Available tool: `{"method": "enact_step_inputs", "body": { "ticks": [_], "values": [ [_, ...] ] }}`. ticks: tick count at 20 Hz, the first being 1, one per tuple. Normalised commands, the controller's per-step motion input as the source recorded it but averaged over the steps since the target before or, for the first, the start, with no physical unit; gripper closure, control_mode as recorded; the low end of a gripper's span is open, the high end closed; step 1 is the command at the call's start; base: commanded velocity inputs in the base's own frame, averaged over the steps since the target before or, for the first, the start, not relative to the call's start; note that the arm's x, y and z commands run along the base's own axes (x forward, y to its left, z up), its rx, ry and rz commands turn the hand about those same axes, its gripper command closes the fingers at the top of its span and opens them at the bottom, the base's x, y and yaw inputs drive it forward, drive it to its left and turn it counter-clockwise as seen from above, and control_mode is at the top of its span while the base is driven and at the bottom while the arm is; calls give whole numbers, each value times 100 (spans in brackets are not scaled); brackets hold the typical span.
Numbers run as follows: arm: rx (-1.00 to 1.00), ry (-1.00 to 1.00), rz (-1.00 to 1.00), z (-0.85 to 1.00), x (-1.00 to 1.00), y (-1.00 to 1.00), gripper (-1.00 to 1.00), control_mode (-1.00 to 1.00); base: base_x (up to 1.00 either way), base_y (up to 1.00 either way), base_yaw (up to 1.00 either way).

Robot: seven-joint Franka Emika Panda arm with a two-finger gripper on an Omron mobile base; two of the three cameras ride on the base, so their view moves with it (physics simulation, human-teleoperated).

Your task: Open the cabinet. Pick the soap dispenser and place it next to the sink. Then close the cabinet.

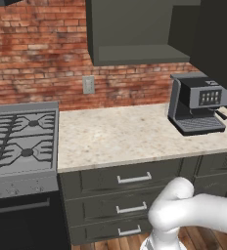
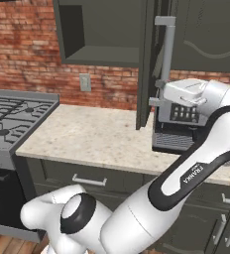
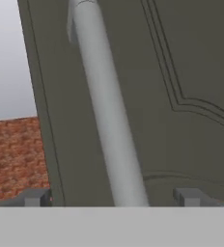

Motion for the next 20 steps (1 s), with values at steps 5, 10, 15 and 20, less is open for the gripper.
{"method": "enact_step_inputs", "body": {
  "ticks": [5,10,15,20],
  "values": [
    [-1,-11,-1,0,0,98,-100,-100,0,0,0],
    [0,-3,-4,0,0,100,-100,-100,0,0,0],
    [0,0,-5,0,0,93,-100,-100,0,0,0],
    [0,0,-7,0,0,67,-100,-100,0,0,0]
  ]
}}
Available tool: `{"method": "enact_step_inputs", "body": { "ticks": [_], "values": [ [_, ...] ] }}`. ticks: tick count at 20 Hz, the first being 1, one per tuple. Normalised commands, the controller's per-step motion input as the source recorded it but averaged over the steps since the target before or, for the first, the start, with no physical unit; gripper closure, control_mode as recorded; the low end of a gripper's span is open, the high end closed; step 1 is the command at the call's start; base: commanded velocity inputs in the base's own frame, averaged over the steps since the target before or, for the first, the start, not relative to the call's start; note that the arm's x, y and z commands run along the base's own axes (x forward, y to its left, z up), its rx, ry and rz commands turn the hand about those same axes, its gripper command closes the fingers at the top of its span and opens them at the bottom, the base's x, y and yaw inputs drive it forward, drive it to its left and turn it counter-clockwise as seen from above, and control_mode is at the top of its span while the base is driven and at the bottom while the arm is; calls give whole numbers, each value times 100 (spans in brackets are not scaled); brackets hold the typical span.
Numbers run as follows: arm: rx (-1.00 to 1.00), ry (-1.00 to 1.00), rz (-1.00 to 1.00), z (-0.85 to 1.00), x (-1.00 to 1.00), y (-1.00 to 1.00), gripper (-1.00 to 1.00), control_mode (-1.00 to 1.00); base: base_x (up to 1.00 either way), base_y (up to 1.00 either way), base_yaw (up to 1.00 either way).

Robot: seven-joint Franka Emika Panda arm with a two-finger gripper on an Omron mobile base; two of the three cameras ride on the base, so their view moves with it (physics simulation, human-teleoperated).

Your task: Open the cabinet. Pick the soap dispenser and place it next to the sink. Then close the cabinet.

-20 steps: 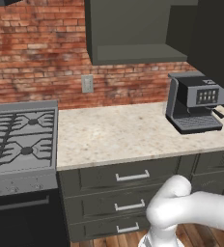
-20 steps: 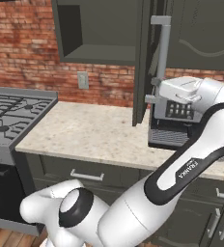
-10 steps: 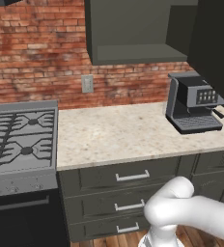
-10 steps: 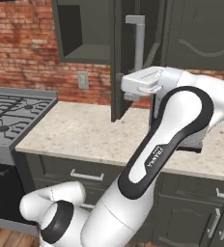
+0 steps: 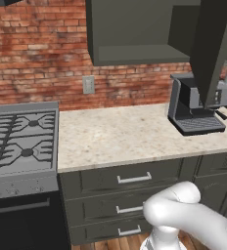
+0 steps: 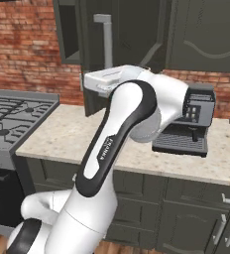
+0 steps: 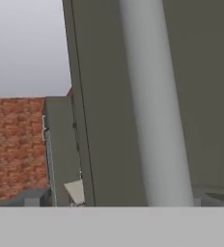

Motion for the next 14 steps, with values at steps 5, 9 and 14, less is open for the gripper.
{"method": "enact_step_inputs", "body": {
  "ticks": [5,9,14],
  "values": [
    [0,2,-16,0,13,43,-100,-100,0,0,0],
    [0,3,-23,0,29,35,-100,-100,0,0,0],
    [0,3,-27,0,43,45,-100,-100,0,0,0]
  ]
}}
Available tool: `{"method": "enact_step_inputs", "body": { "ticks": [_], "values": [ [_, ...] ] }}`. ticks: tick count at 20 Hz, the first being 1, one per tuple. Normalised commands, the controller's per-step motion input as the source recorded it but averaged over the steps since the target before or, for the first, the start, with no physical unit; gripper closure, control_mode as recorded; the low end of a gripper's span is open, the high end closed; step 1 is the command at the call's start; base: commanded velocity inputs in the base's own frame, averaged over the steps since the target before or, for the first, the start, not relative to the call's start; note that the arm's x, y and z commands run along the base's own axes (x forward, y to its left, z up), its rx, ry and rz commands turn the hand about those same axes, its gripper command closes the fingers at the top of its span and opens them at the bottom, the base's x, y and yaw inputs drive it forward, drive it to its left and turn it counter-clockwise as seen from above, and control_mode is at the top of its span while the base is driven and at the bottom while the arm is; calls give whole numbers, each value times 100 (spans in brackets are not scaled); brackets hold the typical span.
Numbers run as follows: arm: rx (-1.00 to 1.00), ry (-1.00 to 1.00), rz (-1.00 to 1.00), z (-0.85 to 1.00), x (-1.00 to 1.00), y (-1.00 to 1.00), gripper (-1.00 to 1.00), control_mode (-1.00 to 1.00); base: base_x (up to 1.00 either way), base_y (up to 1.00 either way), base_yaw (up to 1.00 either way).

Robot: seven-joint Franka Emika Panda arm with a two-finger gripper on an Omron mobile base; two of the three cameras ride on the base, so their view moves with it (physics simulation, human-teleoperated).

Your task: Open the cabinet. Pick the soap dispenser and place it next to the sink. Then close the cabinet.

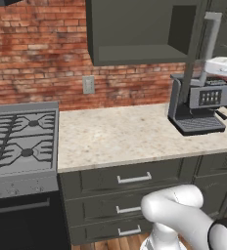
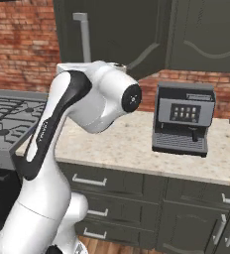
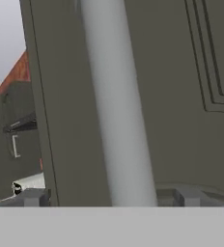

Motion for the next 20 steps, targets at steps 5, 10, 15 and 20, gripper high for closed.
{"method": "enact_step_inputs", "body": {
  "ticks": [5,10,15,20],
  "values": [
    [0,4,-31,0,55,54,-100,-100,0,0,0],
    [0,10,-31,0,64,44,-100,-100,0,0,0],
    [0,17,-26,0,64,26,-100,-100,0,0,0],
    [2,13,-18,0,35,0,-100,-100,0,0,0]
  ]
}}
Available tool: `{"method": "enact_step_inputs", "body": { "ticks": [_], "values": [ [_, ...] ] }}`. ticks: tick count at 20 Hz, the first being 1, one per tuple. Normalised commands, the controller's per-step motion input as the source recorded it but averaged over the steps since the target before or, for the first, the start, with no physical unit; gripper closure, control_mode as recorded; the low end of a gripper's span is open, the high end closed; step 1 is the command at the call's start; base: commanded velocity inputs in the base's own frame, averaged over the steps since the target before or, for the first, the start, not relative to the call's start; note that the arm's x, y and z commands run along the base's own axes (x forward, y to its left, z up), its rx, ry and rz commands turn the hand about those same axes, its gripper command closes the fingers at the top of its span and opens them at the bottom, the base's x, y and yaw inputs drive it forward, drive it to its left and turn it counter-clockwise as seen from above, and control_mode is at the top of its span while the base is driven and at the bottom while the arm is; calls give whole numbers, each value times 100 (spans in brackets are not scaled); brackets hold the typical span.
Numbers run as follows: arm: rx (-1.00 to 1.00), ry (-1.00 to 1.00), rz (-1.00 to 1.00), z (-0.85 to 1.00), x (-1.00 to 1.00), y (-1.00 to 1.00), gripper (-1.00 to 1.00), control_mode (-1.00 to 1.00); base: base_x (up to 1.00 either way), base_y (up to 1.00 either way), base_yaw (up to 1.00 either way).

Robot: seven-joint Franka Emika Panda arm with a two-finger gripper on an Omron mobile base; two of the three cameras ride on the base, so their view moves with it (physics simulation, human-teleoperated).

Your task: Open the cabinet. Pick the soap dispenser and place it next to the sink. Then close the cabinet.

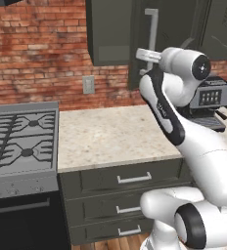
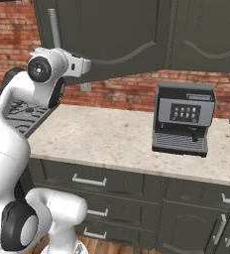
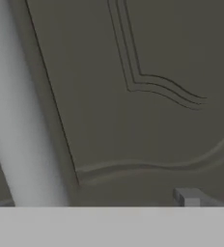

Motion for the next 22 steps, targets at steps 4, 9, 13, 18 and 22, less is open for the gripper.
{"method": "enact_step_inputs", "body": {
  "ticks": [4,9,13,18,22],
  "values": [
    [7,14,-19,0,46,0,-100,-100,0,0,0],
    [6,8,-24,-3,52,0,-100,-100,0,0,0],
    [10,-2,-22,-21,55,0,-100,-100,0,0,0],
    [8,-10,-15,-23,45,0,-100,-100,0,0,0],
    [5,-3,-2,0,12,-15,-100,-100,0,0,0]
  ]
}}
